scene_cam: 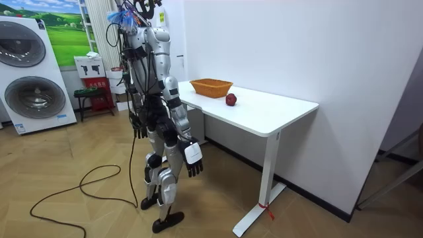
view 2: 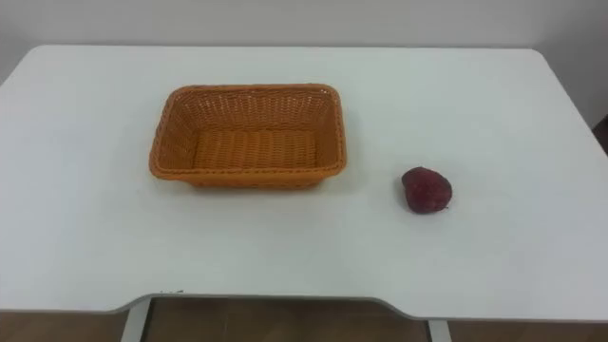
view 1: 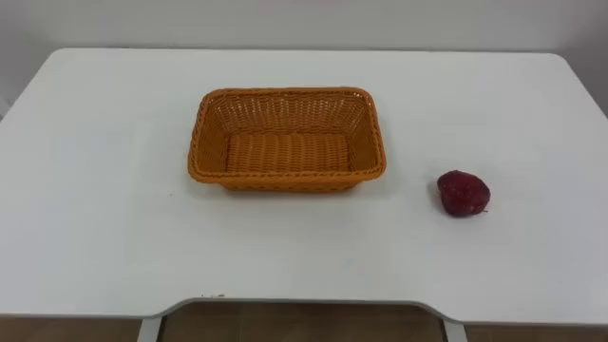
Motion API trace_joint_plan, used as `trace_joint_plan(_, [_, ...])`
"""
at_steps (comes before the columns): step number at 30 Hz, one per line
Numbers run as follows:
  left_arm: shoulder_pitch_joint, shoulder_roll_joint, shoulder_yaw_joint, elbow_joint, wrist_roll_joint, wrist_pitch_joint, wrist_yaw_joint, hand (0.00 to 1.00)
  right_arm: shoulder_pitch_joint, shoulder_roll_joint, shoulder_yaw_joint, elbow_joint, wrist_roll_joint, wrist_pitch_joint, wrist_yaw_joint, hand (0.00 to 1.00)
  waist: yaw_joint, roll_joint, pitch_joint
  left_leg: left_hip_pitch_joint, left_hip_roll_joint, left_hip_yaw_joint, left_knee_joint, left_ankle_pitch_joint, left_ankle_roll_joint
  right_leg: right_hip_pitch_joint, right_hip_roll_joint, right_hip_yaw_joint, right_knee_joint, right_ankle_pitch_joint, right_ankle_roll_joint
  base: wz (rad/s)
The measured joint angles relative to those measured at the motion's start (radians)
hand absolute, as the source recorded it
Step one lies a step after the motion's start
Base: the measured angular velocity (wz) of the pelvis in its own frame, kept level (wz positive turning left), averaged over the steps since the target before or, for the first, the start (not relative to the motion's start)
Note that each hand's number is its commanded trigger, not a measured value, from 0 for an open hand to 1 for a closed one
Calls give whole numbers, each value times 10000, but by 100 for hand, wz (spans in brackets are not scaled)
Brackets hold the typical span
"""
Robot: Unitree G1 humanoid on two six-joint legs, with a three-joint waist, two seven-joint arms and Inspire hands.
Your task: Pick and place apple
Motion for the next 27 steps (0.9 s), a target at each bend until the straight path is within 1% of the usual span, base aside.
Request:
trace_joint_plan(2, [0,0,0,0,0,7,0,0,1,7,-13,0,4,9,-3,0,-6,-6,0,0,-2,-1,0,0,0,0,-2,0,-1,-1,2,0])
trace_joint_plan(5, [-13,-1,-6,-1,-110,15,38,0,-2,20,6,-2,435,12,-46,0,36,-17,-44,23,6,9,2,0,0,-17,0,4,9,-1,1,0])
trace_joint_plan(7, [-25,-5,-32,-47,-148,17,129,0,1,27,15,-7,1307,19,-140,0,68,4,-79,40,9,9,8,1,0,-13,7,8,33,0,0,0])
trace_joint_plan(8, [-57,-5,-91,-69,-149,16,211,0,5,40,2,-1,1701,19,-212,0,40,24,-70,43,11,10,9,1,0,-6,9,4,33,1,-1,0])
trace_joint_plan(9, [-41,-6,-119,-74,-147,-17,322,0,32,74,-79,22,2273,17,-365,0,21,-13,-47,86,13,12,2,1,0,39,11,3,34,2,-2,0])
trace_joint_plan(10, [-36,-6,-120,-18,-155,-87,452,0,30,152,-446,5,2843,11,-541,0,-50,42,1,191,16,14,-10,1,-1,142,16,12,10,1,-2,0])
trace_joint_plan(11, [-11,-9,-112,15,-155,-119,510,0,29,182,-681,-19,3324,-3,-640,0,-86,-35,21,210,15,14,-30,0,-1,177,15,16,14,1,-1,0])
trace_joint_plan(12, [40,-27,-85,18,-154,-182,607,0,7,195,-1216,-167,4439,6,-782,0,-178,73,-8,289,14,34,-81,-1,-1,281,10,34,17,-5,2,-5])
trace_joint_plan(13, [48,-64,138,-2,-159,-272,634,0,65,179,-1800,-472,5704,-8,-975,0,-264,53,21,349,17,71,-120,-1,-1,310,16,87,31,-11,8,-8])
trace_joint_plan(14, [43,-67,282,-4,-179,-308,644,0,43,174,-2139,-572,6254,-13,-1078,0,-331,42,3,355,18,97,-118,-1,-1,310,20,116,35,-11,9,-7])
trace_joint_plan(15, [143,-62,576,-6,-250,-369,719,0,15,164,-2761,-846,7177,-37,-1304,0,-511,101,-19,353,18,99,-118,-1,-1,306,26,130,41,-11,9,-5])
trace_joint_plan(16, [176,-54,802,-63,-314,-380,836,0,28,127,-3291,-1164,8027,-90,-1551,0,-642,77,-45,351,13,107,-106,-1,0,289,27,161,45,-11,9,0])
trace_joint_plan(17, [201,-48,894,-128,-312,-401,895,0,20,121,-3528,-1297,8409,-170,-1674,0,-729,79,-47,347,11,101,-86,-2,1,275,26,163,48,-12,11,0])
trace_joint_plan(19, [241,-6,1292,-149,-436,-738,1150,0,64,157,-4454,-2072,9662,-418,-2289,0,-979,150,-71,329,5,107,-81,-2,2,214,33,253,67,-25,10,0])
trace_joint_plan(20, [257,4,1350,-149,-465,-815,1198,0,97,174,-4656,-2385,9949,-456,-2510,0,-1022,158,-76,323,2,132,-93,-2,3,167,24,268,112,-45,11,-10])
trace_joint_plan(21, [278,29,1427,-140,-528,-938,1295,0,189,182,-4959,-3104,10428,-565,-3045,0,-1056,168,-76,310,-1,227,-115,1,6,39,4,333,267,-95,12,-21])
trace_joint_plan(22, [332,81,1437,-133,-698,-1063,1384,0,192,169,-5242,-3688,10584,-776,-3591,0,-1065,160,-86,284,-2,315,-102,2,8,-26,-7,359,400,-129,11,-21])
trace_joint_plan(23, [340,108,1438,-142,-730,-1109,1424,0,207,163,-5343,-3989,10559,-920,-3924,0,-1067,141,-96,262,0,337,-91,3,8,-42,-6,377,411,-130,11,-13])
trace_joint_plan(25, [346,156,1438,-213,-709,-1226,1628,0,239,149,-5554,-5093,10226,-1457,-5058,0,-1113,24,-106,197,-2,347,-90,4,8,-87,-4,380,390,-127,13,0])
trace_joint_plan(26, [350,163,1438,-212,-713,-1244,1685,0,220,147,-5608,-5318,10060,-1530,-5303,0,-1105,-1,-129,196,-1,347,-87,3,8,-86,-2,388,384,-125,13,0])
trace_joint_plan(27, [367,161,1437,-215,-709,-1266,1763,0,232,152,-5686,-5851,9682,-1601,-5843,0,-1092,-67,-163,193,-3,352,-75,3,8,-87,-2,392,374,-125,13,0])
